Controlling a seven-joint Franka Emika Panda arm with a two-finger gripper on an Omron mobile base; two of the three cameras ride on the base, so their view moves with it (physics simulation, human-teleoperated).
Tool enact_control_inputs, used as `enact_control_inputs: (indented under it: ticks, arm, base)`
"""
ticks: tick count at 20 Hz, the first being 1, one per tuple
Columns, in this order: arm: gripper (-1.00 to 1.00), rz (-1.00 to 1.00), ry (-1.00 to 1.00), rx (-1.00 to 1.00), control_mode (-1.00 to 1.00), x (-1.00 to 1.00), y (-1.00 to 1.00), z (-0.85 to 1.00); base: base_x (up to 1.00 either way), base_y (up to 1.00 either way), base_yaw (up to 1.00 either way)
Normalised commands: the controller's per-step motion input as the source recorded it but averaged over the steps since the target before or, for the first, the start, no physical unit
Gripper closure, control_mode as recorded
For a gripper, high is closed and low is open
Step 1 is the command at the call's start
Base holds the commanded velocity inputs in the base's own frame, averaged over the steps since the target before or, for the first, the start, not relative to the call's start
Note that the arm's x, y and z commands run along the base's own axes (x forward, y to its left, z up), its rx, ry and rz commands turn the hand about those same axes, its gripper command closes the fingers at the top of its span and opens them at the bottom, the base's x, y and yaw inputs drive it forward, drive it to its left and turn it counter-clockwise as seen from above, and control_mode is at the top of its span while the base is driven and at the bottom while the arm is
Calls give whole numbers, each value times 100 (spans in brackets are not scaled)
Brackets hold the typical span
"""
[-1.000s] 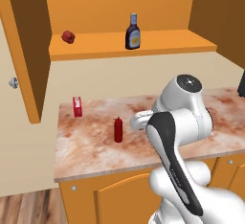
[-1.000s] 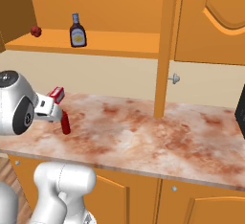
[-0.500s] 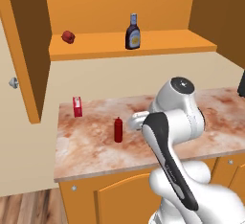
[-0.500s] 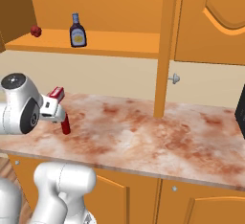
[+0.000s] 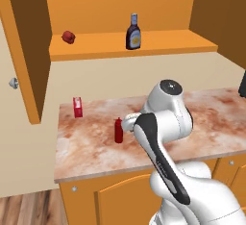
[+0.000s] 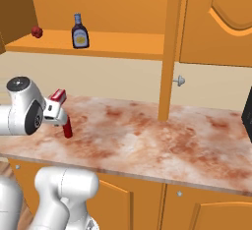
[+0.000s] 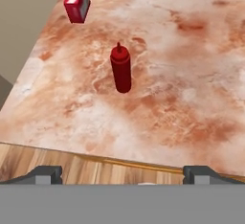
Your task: Pick the condiment bottle and ketchup from the counter and place them in the cabinet.
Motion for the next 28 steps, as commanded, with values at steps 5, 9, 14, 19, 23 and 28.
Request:
enact_control_inputs:
  ticks: [5, 9, 14, 19, 23, 28]
  arm:
    - [-100, 0, 0, 0, -100, 32, 0, -15]
    - [-100, 0, 2, 1, -100, 21, 3, -24]
    - [-100, 0, 1, 0, -100, 21, 5, -21]
    - [-100, 0, 0, 0, -100, 28, 5, -13]
    - [-100, 0, 0, 0, -100, 24, 8, -11]
    - [-100, 0, 0, 0, -100, 22, 9, -14]
  base:
    - [0, 0, 0]
    - [0, 0, 0]
    - [0, 0, 0]
    - [0, 0, 0]
    - [0, 0, 0]
    - [0, 0, 0]
